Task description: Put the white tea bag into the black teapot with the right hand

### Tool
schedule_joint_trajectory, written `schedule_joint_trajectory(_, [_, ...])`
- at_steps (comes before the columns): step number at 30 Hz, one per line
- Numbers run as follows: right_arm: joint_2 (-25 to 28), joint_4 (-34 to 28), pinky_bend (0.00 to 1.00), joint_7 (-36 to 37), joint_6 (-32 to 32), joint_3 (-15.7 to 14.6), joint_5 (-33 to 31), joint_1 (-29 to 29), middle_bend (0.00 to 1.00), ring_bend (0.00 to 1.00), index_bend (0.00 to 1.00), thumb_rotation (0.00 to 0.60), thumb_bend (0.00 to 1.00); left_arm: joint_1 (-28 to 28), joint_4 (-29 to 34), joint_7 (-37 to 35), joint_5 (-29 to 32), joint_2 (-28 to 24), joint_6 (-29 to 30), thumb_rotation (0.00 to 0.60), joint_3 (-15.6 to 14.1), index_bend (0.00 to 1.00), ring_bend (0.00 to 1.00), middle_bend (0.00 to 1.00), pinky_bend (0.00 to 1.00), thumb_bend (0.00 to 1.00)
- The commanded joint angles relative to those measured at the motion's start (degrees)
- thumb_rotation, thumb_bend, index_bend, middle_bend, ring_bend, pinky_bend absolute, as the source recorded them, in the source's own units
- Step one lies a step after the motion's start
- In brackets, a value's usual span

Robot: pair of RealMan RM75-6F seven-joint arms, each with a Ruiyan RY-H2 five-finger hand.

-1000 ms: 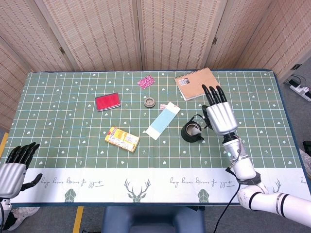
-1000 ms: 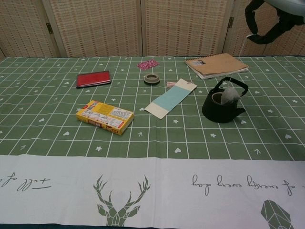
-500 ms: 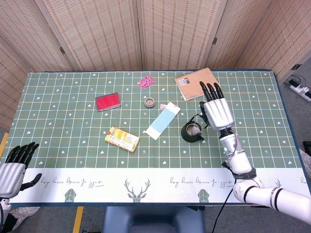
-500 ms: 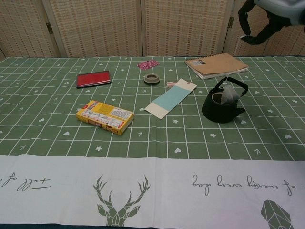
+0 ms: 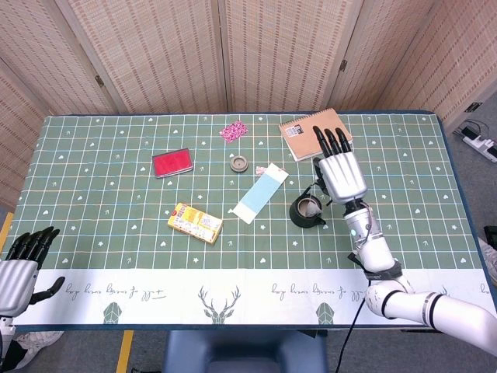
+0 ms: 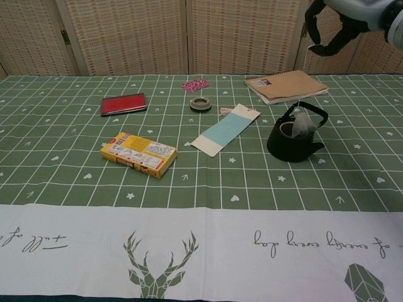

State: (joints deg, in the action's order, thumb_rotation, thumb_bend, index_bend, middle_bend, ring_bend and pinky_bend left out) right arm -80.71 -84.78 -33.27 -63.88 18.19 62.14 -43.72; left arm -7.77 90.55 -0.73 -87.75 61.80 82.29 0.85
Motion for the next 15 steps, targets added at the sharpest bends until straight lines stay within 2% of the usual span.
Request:
schedule_joint_trajectory(1, [-0.29, 0.72, 0.00, -0.08, 0.33, 0.23, -0.65, -0.48, 0.00, 0.00, 0.65, 0.600, 0.40, 0.01, 0.00, 0.00, 0.10, -0.03, -0.01, 0.600, 0.04, 0.00, 0.06, 0.01, 0.07, 0.27])
schedule_joint_trajectory(15, [-0.52, 2.18, 0.00, 1.10, 0.94, 0.30, -1.44, -2.03, 0.00, 0.00, 0.66, 0.600, 0.40, 0.01, -0.01, 0.29, 0.82, 0.06, -0.16, 0.600, 0.34, 0.00, 0.06, 0.01, 0.07, 0.27])
